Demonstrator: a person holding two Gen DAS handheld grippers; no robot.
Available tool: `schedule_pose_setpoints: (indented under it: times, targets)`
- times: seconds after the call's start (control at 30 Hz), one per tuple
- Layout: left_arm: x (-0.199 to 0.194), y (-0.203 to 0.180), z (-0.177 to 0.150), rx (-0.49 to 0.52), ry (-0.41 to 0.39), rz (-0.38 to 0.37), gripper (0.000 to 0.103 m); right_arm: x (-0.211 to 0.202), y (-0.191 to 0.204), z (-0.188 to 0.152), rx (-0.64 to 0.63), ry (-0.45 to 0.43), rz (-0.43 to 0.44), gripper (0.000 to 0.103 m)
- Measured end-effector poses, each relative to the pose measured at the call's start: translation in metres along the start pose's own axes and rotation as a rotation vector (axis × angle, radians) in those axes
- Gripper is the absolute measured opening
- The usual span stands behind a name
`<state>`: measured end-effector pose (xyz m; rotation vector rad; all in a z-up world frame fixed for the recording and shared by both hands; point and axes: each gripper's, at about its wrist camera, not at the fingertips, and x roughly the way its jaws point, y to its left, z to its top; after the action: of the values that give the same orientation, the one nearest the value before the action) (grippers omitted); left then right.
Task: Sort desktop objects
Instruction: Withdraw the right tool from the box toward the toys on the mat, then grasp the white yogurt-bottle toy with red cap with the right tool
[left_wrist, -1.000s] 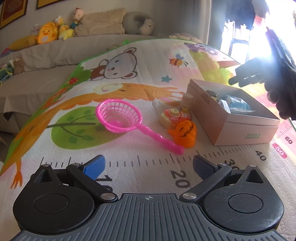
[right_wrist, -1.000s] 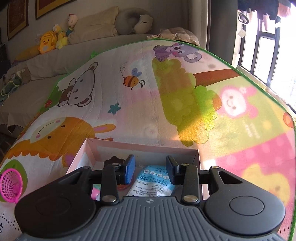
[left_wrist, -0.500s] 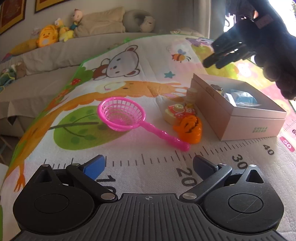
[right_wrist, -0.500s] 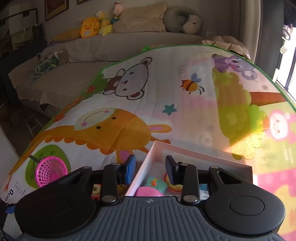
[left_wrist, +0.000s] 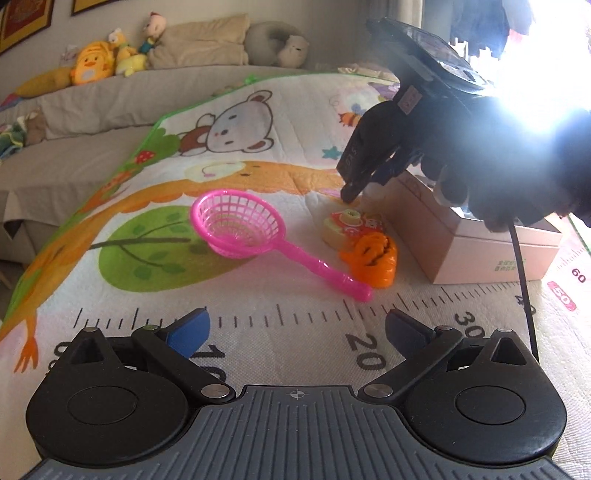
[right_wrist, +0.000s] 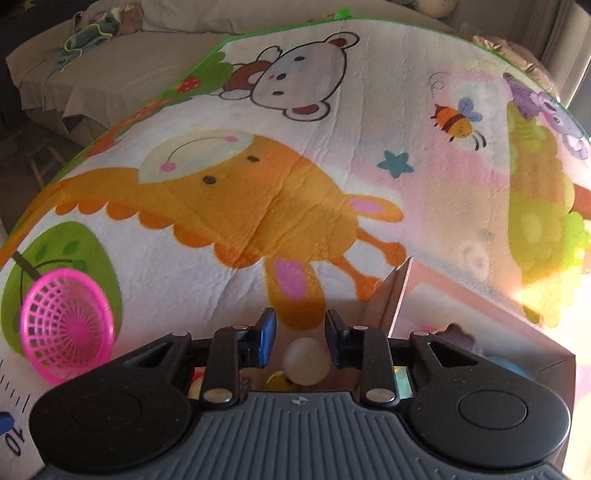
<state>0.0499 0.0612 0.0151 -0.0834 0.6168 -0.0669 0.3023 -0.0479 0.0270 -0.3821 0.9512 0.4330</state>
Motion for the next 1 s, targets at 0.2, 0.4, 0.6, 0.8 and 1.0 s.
schedule_pose_setpoints:
  times: [0.2, 0.4, 0.6, 0.8, 1.0]
  targets:
    - [0.0, -0.002, 0.0, 0.012, 0.002, 0.011, 0.103, -0.028, 0.028, -0.035, -0.057, 0.019, 0.14, 0.029]
    - [-0.006, -0.005, -0.005, 0.052, 0.024, 0.013, 0.103, -0.078, 0.039, -0.094, -0.125, 0.034, 0.3, 0.026]
    - [-0.011, -0.011, -0.005, 0.089, 0.03, 0.083, 0.103, -0.139, 0.004, -0.151, -0.124, -0.117, 0.22, 0.044]
    - [-0.032, -0.025, -0.003, 0.109, 0.038, -0.02, 0.103, -0.167, -0.074, -0.186, 0.128, -0.237, 0.103, 0.066]
    - [-0.031, -0.063, -0.014, 0.205, 0.1, -0.159, 0.103, -0.146, -0.168, -0.213, 0.538, -0.304, 0.032, 0.072]
